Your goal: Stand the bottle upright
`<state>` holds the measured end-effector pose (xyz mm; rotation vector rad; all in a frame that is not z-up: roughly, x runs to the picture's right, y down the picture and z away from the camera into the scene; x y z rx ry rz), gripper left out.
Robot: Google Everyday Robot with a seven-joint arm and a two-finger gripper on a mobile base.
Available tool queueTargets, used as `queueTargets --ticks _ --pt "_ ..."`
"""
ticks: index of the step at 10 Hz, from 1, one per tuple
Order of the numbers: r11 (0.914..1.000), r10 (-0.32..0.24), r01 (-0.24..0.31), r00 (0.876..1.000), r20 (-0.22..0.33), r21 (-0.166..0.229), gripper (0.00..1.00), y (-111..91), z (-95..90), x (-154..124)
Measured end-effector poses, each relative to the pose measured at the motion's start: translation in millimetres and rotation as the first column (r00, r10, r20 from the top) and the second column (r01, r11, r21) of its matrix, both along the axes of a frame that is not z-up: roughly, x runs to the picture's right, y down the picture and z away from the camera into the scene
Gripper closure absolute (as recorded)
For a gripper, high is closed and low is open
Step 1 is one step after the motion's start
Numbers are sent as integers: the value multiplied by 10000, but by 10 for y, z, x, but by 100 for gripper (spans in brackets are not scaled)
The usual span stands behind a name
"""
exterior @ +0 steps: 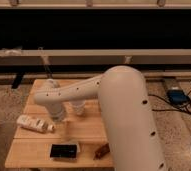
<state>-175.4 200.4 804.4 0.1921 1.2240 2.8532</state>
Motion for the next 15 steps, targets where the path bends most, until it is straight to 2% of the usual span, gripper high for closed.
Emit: queueTargets --ticks 3,4,5,12,15 --pt "9985 522 -518 9984 -200 178 30 -163 15 -144" --pt "9946 1002 -1004 9949 105 270 30 -221 -20 -273" --pt "9933 1122 -1125 9936 141 264 30 -216 -24 -278" --pt "9750 2211 -2200 9746 361 -326 30 87 -19 -482" --pt "9643 2638 -2631 9643 224 -289 30 156 -37 -510"
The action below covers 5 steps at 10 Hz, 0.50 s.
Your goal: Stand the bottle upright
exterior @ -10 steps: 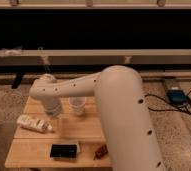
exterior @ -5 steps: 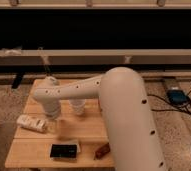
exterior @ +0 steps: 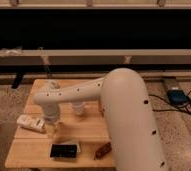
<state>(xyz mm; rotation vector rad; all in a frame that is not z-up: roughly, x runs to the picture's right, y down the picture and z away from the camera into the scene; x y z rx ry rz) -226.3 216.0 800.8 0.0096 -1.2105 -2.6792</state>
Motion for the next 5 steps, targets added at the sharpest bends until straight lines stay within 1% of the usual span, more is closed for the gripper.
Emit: queueTargets --ticks 2,4,5 --pt "9986 456 -455 9989 -61 273 30 13 10 19" --pt "9911 1192 -1200 9927 163 584 30 6 41 70" --pt "9882 1348 -1364 9905 269 697 30 2 57 72"
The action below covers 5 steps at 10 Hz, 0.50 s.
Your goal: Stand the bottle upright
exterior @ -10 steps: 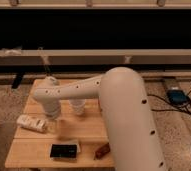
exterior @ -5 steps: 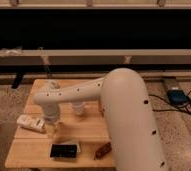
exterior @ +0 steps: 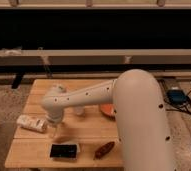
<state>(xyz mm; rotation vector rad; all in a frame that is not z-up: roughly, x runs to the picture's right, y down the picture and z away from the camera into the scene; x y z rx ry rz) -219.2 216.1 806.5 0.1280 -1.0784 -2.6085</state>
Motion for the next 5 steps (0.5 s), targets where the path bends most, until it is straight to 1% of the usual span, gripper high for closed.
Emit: queueTargets --ticks 1,3,4,5 --pt "9997 207 -209 9996 174 119 30 -1 10 -12" --pt "9986 465 -472 9984 313 221 30 -21 50 8" --pt "9981 543 -559 9969 561 273 30 -30 55 -41" --pt "9976 591 -613 9962 637 328 30 -50 72 -38"
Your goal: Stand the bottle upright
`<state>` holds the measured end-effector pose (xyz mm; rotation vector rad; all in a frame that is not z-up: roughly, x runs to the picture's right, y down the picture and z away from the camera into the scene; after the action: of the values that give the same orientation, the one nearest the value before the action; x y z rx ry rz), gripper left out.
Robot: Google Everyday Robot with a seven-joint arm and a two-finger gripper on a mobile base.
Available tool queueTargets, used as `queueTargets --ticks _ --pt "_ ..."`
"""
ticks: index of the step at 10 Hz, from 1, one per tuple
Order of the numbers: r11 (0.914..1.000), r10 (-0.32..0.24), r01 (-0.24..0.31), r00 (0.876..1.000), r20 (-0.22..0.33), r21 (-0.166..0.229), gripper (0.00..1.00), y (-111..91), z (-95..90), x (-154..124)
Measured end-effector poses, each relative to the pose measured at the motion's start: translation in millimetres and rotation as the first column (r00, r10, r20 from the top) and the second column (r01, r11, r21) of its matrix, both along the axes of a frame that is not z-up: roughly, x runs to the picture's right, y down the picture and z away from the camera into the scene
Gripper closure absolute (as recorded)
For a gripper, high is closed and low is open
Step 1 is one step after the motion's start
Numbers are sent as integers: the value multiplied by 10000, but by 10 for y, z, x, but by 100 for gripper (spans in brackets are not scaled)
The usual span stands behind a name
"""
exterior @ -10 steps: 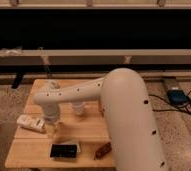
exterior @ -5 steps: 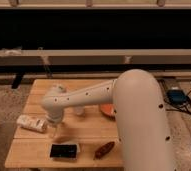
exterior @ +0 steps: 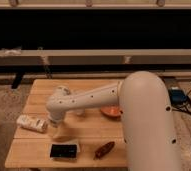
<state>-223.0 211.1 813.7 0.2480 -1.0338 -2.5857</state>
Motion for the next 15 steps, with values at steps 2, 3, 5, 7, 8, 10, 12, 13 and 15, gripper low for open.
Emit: queueTargets --ticks 2,3,5,7,8,10,12,13,15 --pt "9999 28 -31 9996 270 109 30 -25 13 -58" --pt "9999 13 -18 9993 377 136 30 -31 19 -92" --pt "9999 1 -10 9986 529 171 30 -50 47 -133" --pt "9999 -82 72 9975 698 144 30 -40 65 -202" --pt "9998 -146 136 9969 778 132 33 -29 66 -242" --pt "9997 -242 235 9961 850 86 53 -9 81 -267" --pt "9995 -323 320 9960 833 51 73 13 75 -244" --pt "9993 -373 368 9962 788 77 85 -7 55 -210" --pt "9976 -661 642 9946 794 266 99 -115 -27 -170"
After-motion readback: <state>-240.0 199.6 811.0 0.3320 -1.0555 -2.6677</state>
